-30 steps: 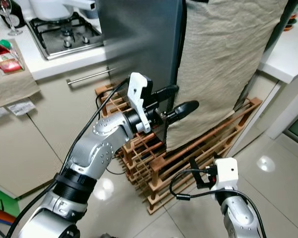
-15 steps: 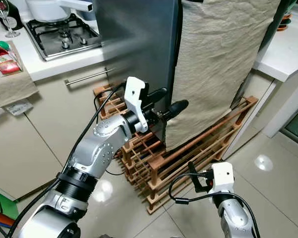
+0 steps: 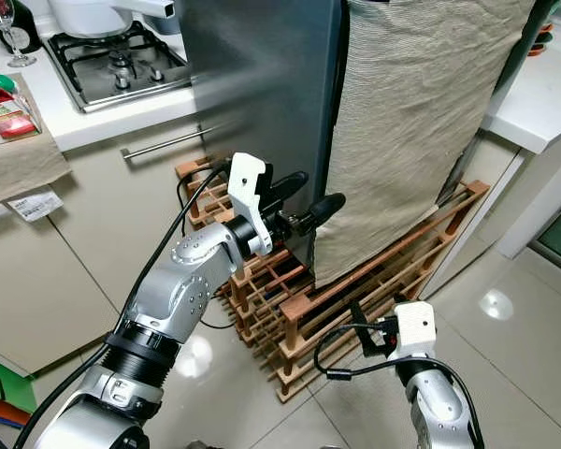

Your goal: Restocking fridge

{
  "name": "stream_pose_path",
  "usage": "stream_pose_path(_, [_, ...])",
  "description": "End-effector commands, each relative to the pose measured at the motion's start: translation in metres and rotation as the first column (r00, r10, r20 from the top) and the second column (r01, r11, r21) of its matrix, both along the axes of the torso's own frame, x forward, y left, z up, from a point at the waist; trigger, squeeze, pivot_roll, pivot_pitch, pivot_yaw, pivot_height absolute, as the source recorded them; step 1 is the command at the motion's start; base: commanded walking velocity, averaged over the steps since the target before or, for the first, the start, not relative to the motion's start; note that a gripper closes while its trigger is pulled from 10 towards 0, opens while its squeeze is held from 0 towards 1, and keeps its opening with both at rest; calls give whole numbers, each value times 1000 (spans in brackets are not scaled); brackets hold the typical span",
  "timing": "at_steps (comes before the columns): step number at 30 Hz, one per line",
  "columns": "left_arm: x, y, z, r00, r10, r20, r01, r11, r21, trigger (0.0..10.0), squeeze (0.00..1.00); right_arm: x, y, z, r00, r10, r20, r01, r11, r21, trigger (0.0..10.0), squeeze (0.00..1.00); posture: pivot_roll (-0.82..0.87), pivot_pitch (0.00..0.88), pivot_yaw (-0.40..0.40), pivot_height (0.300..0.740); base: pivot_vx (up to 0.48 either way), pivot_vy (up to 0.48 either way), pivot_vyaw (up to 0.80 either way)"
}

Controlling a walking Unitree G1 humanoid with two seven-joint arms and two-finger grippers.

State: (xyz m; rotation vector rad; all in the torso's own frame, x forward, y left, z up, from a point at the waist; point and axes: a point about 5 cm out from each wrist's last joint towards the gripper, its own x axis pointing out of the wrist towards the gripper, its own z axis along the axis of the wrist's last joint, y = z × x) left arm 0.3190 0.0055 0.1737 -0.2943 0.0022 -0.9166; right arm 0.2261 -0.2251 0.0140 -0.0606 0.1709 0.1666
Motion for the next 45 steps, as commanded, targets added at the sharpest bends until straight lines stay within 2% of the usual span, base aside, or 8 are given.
stream_pose_path(1, [1,-8,6,999,-25,26,25,1000,5,10000,0,-1,-5,0,1000,-16,9,16,1000,7,10000,0,-168,0,48,740,0,0,0])
stream_pose_path(15, [-1,-27,14,996,-85,35,86,996,-19,10000,0,3,-8,3,1000,-11,21,11,1000,1,10000,0,-178,0,48,740,0,0,0])
stream_pose_path(21, [-2,-34,12,995,-90,32,90,996,-18,10000,0,3,-12,-10,999,-23,-34,23,1000,2,10000,0,-175,0,39,740,0,0,0])
stream_pose_path(25, [-2,-47,17,993,-114,40,115,993,-22,10000,0,4,-6,-18,997,-25,-69,26,1000,6,10000,0,-175,0,39,740,0,0,0])
stream_pose_path(26, [-1,-49,18,992,-119,42,120,993,-23,10000,0,2,1,-26,994,-29,-101,30,999,9,10000,0,-175,0,39,740,0,0,0])
stream_pose_path(30, [1,-49,19,992,-116,40,117,993,-28,10000,0,2,12,-34,991,-30,-131,32,999,14,10000,0,-185,0,42,740,0,0,0])
stream_pose_path(40, [13,-50,19,999,-37,10,37,998,-59,10000,0,14,5,-15,1000,11,-14,-11,1000,18,10000,0,-185,0,42,740,0,0,0])
stream_pose_path(45, [9,-58,22,997,-80,-4,79,991,-105,10000,0,19,4,-4,998,25,52,-26,1000,15,10000,0,-185,0,42,740,0,0,0])
